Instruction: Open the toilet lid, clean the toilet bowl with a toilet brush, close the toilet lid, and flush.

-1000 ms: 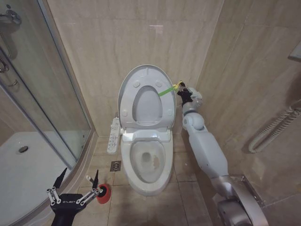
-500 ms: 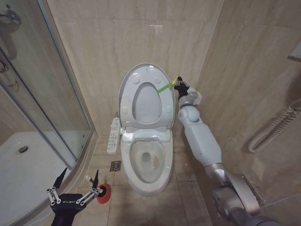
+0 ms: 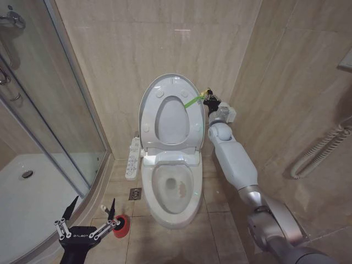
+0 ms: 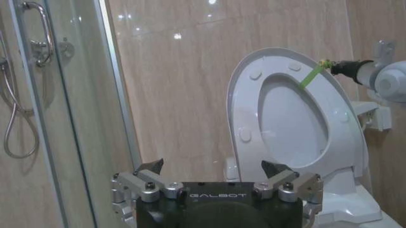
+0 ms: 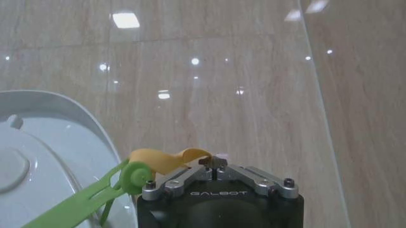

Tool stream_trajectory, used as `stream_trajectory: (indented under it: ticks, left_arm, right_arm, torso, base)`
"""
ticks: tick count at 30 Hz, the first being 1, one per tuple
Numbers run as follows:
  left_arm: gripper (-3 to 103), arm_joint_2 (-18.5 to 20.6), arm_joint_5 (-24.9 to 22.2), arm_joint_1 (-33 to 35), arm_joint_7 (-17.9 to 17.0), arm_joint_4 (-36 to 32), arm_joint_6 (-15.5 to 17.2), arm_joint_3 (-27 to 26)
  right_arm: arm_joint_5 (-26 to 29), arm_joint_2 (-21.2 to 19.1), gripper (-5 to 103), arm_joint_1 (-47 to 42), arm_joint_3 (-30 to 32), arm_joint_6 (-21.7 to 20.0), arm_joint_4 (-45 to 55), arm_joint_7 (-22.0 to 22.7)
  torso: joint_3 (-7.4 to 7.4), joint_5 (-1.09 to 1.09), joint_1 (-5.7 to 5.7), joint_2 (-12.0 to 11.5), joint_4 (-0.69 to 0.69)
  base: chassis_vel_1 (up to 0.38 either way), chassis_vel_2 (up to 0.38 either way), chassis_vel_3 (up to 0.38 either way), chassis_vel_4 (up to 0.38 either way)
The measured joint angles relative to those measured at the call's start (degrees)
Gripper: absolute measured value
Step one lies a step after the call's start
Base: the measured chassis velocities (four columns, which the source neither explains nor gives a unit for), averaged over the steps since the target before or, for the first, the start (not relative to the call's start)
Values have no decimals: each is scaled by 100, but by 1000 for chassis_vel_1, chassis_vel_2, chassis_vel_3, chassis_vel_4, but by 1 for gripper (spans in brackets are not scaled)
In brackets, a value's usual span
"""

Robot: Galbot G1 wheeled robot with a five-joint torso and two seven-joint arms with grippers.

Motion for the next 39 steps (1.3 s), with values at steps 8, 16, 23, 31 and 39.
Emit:
stream_trajectory:
  ticks: [8,16,23,31,39]
  left_arm:
    - [100,0,0,0,0,0,0,0]
    - [100,0,0,1,0,0,0,0]
    - [100,0,0,0,0,0,0,0]
    - [100,0,0,0,0,0,0,0]
    - [100,0,0,1,0,0,0,0]
  right_arm:
    - [-55,-74,0,156,-209,-41,-125,23]
    - [-139,-107,0,145,-208,-77,-170,46]
    - [-22,-279,-3,-62,-176,-98,189,83]
    - [291,-613,23,-641,-224,-345,1183,142]
    - [521,-937,49,-1241,-296,-507,1872,151]
  torso:
    - [0,0,0,0,-1]
    - [0,0,0,0,3]
    - [0,0,0,0,2]
    - [0,2,0,0,1]
    - [0,1,0,0,0]
  base:
    - [0,0,0,0]
    - [0,0,0,0]
    - [0,0,0,0]
    - [0,0,0,0]
    - [0,0,0,0]
